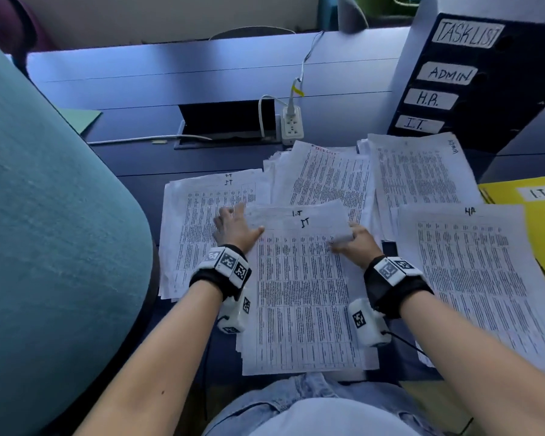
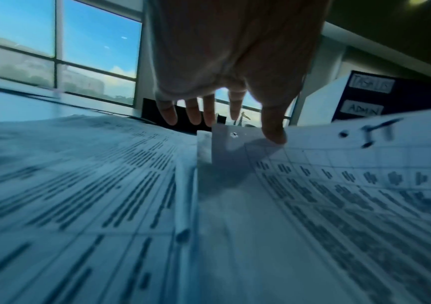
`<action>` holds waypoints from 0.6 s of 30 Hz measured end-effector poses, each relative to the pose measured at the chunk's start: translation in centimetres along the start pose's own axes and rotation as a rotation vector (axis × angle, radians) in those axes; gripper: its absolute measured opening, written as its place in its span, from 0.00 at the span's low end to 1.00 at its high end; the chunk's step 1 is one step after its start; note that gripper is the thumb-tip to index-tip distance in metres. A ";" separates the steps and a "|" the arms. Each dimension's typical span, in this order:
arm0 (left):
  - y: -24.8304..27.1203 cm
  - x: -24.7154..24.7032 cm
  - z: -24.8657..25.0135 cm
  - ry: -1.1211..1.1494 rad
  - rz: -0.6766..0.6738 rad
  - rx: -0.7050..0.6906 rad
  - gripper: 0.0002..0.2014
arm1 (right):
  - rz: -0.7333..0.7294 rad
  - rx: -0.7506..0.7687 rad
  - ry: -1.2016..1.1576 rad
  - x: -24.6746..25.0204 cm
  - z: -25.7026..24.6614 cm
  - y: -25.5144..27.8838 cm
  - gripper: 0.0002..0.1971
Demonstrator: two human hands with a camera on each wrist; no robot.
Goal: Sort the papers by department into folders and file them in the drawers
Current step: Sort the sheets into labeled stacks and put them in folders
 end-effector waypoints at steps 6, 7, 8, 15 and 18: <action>-0.9 -1.7 2.4 -0.252 -0.156 -0.264 0.31 | -0.042 0.024 0.051 0.7 -0.1 0.9 0.17; -0.9 -1.8 2.4 -0.234 -0.174 -0.261 0.30 | -0.052 0.012 0.054 0.6 0.1 0.9 0.18; -0.9 -1.8 2.4 -0.214 -0.177 -0.254 0.29 | -0.063 0.001 0.058 0.5 0.1 1.0 0.18; -1.5 -2.5 1.3 -0.120 -0.197 -0.163 0.23 | -0.101 -0.021 0.009 0.3 -0.1 1.1 0.18; -1.4 -2.4 1.6 -0.095 -0.187 -0.161 0.24 | -0.106 -0.022 -0.019 0.4 -0.2 1.2 0.18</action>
Point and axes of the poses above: each hand's wrist, its own y-axis away from the middle knuckle, its own x-axis out of the back of the hand, z = x × y, the point moved 6 cm from there along -y, towards the middle knuckle, and after that the axes turned 9 degrees about x, right-handed, at the moved point
